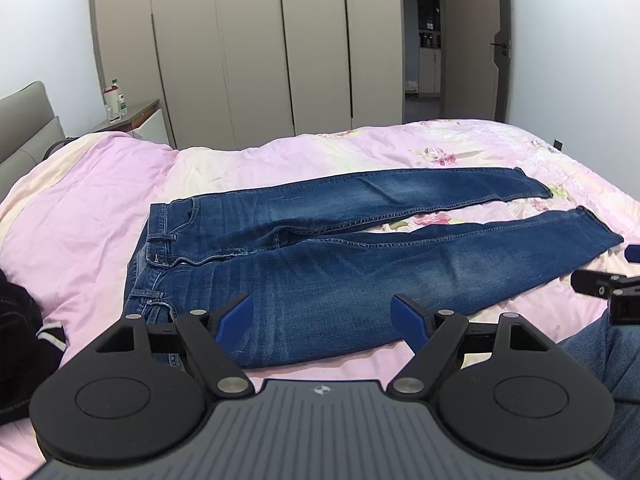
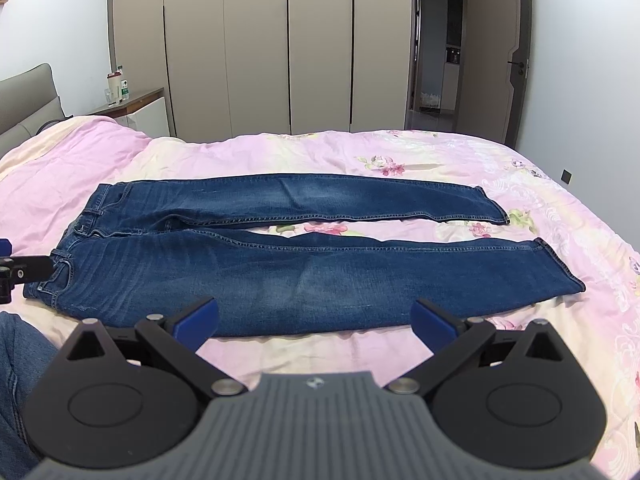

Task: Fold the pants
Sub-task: 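Grasp the jeans waistband with the left tool while the right tool grasps the leg hems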

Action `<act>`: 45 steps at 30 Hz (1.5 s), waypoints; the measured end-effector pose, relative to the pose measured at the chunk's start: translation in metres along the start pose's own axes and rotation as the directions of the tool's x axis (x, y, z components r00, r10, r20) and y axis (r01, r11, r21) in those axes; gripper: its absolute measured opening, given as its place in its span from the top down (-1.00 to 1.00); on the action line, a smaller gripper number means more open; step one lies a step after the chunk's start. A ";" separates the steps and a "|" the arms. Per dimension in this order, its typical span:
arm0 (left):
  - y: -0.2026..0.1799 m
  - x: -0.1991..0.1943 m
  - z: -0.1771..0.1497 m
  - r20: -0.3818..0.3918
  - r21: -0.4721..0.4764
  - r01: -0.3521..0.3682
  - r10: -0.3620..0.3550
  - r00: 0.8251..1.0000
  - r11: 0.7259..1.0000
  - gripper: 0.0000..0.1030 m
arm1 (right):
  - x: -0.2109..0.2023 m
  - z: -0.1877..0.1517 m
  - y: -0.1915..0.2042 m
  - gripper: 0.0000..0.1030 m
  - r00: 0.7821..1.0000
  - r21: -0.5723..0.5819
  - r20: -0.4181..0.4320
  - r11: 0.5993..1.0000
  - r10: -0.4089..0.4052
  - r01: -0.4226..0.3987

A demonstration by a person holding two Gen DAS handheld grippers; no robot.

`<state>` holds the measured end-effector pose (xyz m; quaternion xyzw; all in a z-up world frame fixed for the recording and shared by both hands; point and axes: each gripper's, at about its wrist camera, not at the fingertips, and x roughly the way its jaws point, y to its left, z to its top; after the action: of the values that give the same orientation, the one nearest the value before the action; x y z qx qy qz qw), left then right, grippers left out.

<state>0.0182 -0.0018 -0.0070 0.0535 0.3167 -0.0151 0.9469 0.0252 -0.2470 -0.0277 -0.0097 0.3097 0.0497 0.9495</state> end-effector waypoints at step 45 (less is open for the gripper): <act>0.082 0.262 -0.030 -0.647 0.530 0.335 0.116 0.754 0.779 -0.48 | 0.298 -0.003 -0.155 0.79 0.878 -0.679 -0.442 0.708 -0.183 -0.194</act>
<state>0.2144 0.0844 -0.1805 0.3418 0.6033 -0.1572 0.7032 0.2788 -0.3750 -0.2077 -0.3826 0.4912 0.1631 0.7653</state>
